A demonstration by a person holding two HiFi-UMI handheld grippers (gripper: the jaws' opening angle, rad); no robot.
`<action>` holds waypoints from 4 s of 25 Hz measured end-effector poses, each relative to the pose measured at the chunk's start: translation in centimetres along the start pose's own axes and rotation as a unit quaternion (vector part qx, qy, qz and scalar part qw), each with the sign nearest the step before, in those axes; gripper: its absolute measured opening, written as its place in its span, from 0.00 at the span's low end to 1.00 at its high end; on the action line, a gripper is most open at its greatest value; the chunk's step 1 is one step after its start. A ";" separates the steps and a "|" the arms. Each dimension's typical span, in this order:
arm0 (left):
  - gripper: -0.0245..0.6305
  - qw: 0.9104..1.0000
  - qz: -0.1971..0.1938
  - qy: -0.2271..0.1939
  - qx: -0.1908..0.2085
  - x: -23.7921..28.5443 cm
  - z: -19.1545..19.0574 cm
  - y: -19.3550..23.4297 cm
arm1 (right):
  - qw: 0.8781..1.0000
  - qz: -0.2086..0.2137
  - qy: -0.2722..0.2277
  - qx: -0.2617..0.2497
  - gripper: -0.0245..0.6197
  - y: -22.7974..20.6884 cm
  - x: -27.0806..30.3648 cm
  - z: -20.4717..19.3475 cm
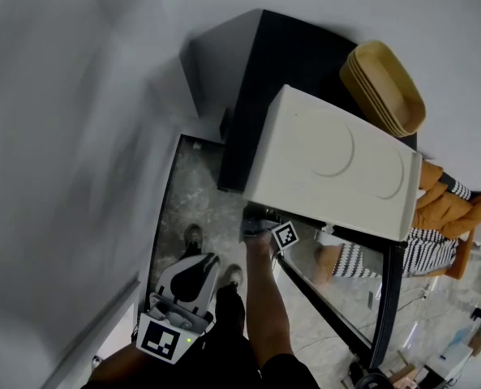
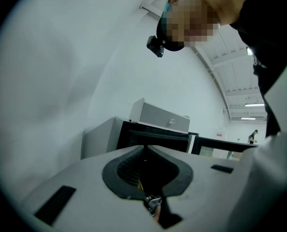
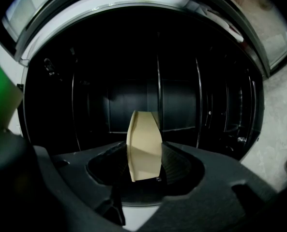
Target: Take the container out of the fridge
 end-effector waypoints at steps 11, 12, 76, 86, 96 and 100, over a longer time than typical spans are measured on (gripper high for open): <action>0.06 1.000 0.002 -0.003 -0.008 -0.5 0.1 -0.6 | 1.000 -0.003 0.007 0.005 0.34 0.4 -1.2 0.2; 0.06 1.000 0.002 -0.004 -0.008 -0.6 0.1 -0.7 | 1.000 -0.003 0.009 0.005 0.34 0.5 -1.3 0.2; 0.06 0.997 0.031 -0.071 0.004 -17.2 4.9 -11.5 | 0.997 0.001 0.079 0.005 0.34 23.3 -24.8 -2.5; 0.06 0.997 0.028 -0.069 -0.011 -19.2 5.2 -9.2 | 0.996 0.033 0.077 0.007 0.34 31.9 -28.1 -5.2; 0.06 0.997 0.031 -0.073 -0.008 -21.0 5.5 -8.4 | 0.998 0.037 0.050 0.011 0.34 36.4 -31.8 -5.7; 0.06 0.997 0.024 -0.068 -0.010 -21.7 5.0 -8.7 | 0.998 0.043 0.047 0.012 0.34 37.4 -32.7 -6.2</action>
Point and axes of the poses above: the fingertips, and each gripper's own axes: x forward along the fingers, y to its left, z out of its top, the point moved 7 cm from there along -x, backward along the fingers, and after that the axes turned 10 degrees about z, right-handed, at the moved point
